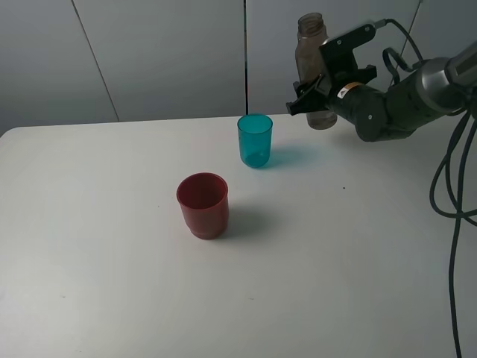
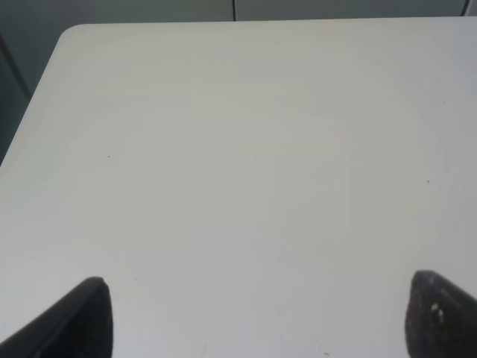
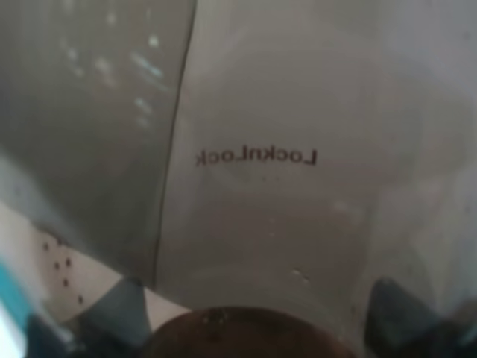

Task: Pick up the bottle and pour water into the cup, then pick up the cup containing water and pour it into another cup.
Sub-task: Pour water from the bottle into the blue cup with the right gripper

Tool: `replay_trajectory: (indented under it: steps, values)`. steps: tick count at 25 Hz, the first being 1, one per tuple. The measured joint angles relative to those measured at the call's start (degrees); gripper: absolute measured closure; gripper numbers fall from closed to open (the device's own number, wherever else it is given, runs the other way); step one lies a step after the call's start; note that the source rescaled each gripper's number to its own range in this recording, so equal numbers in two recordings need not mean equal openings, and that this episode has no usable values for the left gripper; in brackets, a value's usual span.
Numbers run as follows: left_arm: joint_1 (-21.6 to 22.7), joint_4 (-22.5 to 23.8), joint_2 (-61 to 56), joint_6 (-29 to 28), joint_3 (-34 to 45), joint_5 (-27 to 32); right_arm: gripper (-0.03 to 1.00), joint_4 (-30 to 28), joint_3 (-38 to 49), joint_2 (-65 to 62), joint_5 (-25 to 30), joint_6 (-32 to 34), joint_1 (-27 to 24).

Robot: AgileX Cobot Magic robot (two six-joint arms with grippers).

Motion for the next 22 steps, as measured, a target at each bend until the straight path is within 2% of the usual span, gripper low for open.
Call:
replay_trajectory:
  steps: [11, 22]
  values:
    - [0.0, 0.0, 0.0, 0.0, 0.0, 0.0, 0.96, -0.4, -0.8, 1.2, 1.6, -23.0, 0.7]
    - [0.0, 0.0, 0.0, 0.0, 0.0, 0.0, 0.96, -0.3, -4.9, 3.0, 2.4, -30.0, 1.1]
